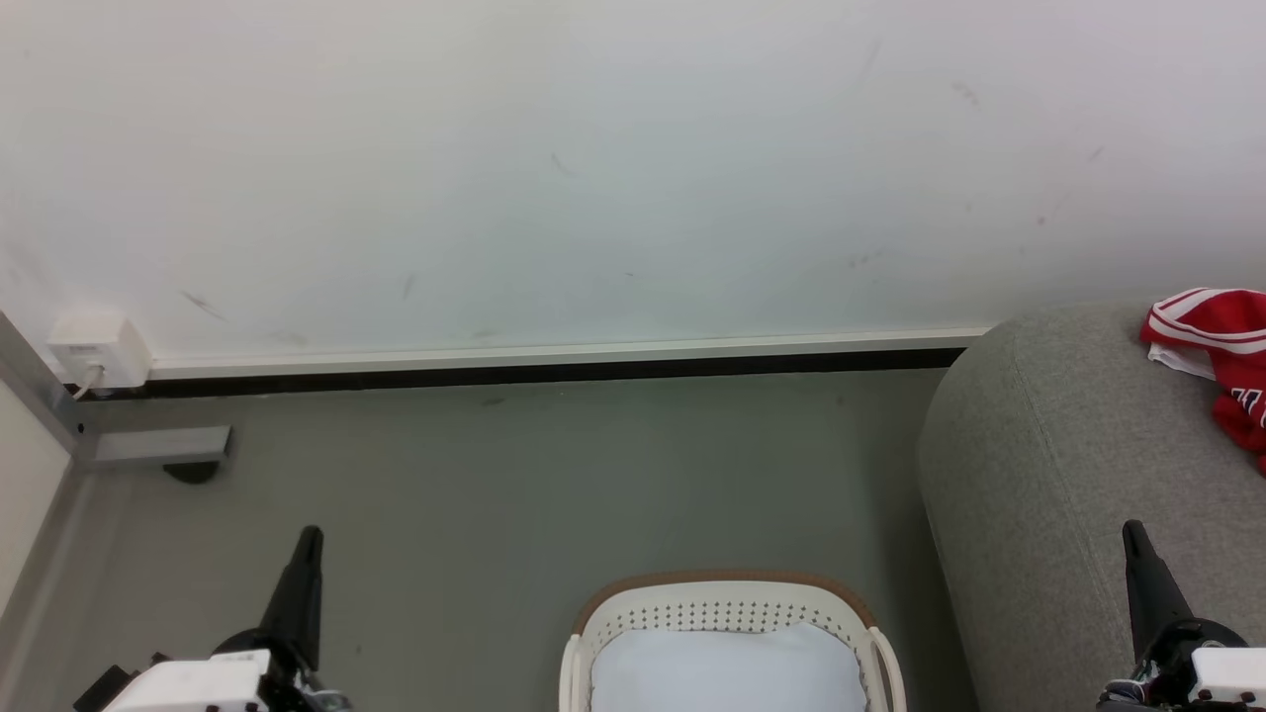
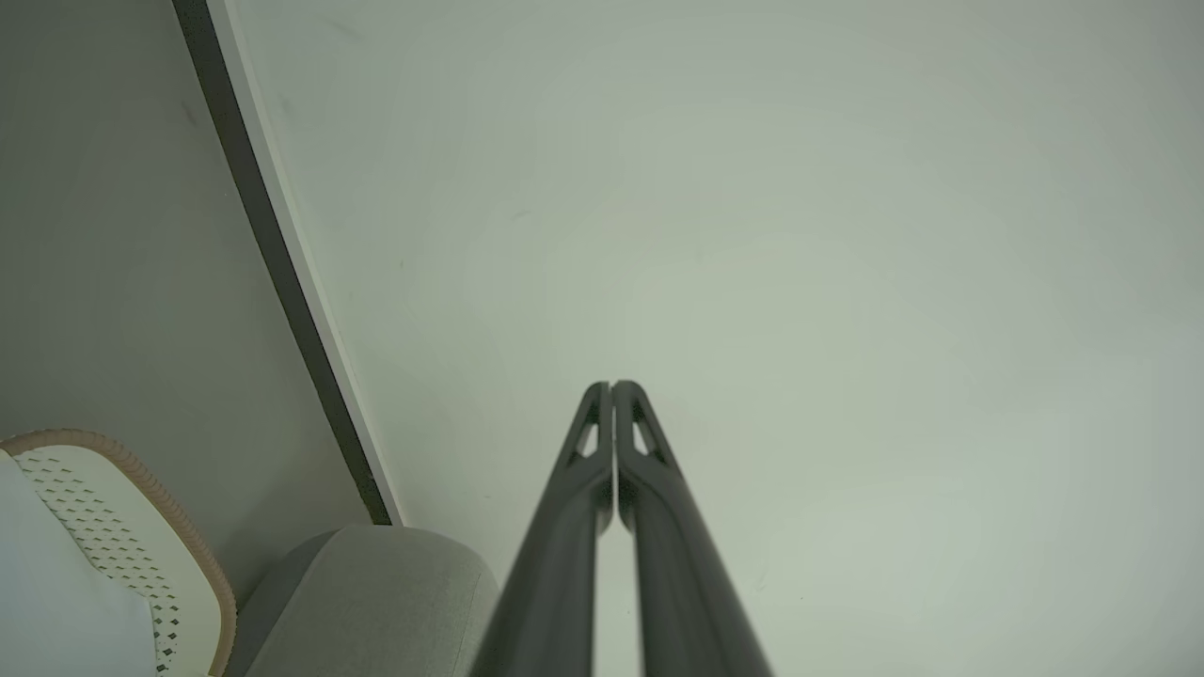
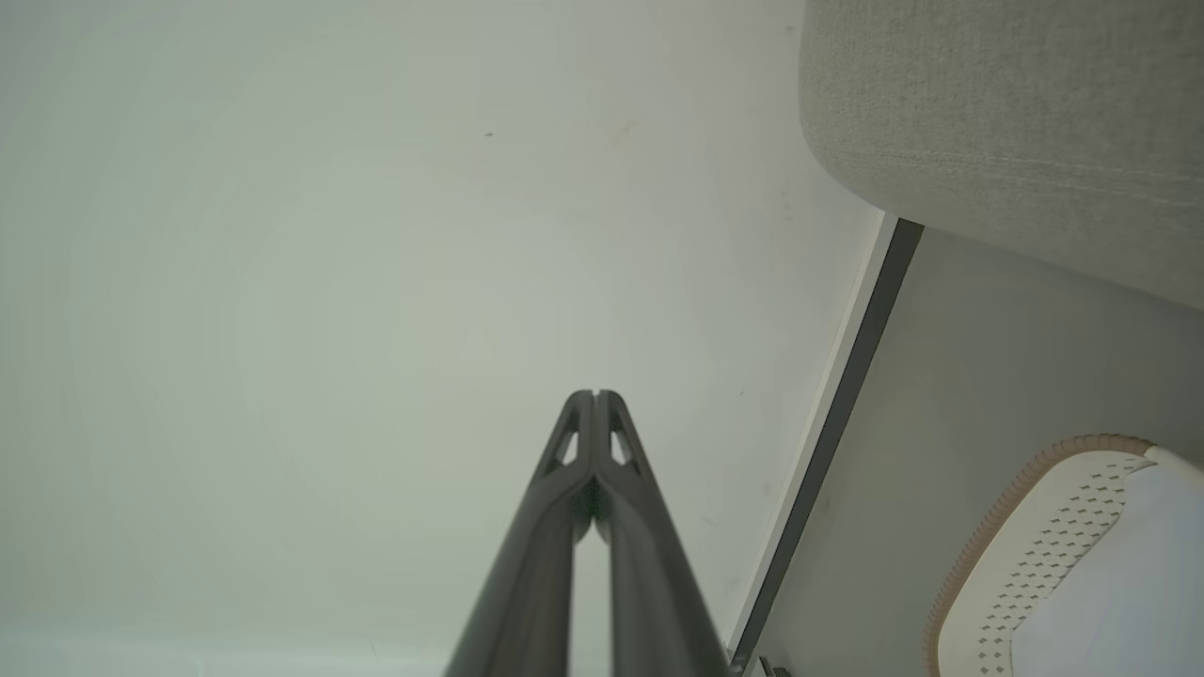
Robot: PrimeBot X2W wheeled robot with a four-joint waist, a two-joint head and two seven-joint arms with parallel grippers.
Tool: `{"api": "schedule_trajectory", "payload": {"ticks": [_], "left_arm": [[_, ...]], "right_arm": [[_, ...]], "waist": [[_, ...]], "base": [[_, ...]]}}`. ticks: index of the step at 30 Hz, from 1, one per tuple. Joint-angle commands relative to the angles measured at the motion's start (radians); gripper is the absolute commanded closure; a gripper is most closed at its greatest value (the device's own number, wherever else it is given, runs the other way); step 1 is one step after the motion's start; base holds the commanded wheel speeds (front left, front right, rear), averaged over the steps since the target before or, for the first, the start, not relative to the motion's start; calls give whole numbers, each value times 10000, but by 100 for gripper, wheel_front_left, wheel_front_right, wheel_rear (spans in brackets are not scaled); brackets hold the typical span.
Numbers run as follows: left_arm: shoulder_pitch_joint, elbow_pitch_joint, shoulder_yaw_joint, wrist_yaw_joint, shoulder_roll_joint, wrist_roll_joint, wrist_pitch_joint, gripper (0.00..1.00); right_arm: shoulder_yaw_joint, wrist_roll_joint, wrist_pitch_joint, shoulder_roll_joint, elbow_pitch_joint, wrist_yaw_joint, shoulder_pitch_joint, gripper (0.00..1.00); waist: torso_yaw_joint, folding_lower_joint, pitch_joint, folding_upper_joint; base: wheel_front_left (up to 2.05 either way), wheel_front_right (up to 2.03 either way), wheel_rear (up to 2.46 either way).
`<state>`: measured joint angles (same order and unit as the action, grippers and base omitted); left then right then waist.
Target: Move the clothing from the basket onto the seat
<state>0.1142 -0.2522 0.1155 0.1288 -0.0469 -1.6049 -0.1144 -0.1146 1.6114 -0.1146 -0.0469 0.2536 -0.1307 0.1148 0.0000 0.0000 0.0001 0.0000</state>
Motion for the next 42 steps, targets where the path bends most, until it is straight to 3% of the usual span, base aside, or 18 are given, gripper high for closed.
{"api": "schedule_trajectory", "payload": {"ticks": [1, 42], "left_arm": [[72, 16, 19, 44, -65, -126, -47, 100], [72, 16, 19, 44, -65, -126, -46, 100]], "right_arm": [[-30, 5, -40, -66, -45, 0, 57, 100], [-30, 5, -40, -65, -46, 0, 57, 100]], "waist": [[0, 0, 0, 0], [0, 0, 0, 0]], "base": [[0, 0, 0], [0, 0, 0]]}}
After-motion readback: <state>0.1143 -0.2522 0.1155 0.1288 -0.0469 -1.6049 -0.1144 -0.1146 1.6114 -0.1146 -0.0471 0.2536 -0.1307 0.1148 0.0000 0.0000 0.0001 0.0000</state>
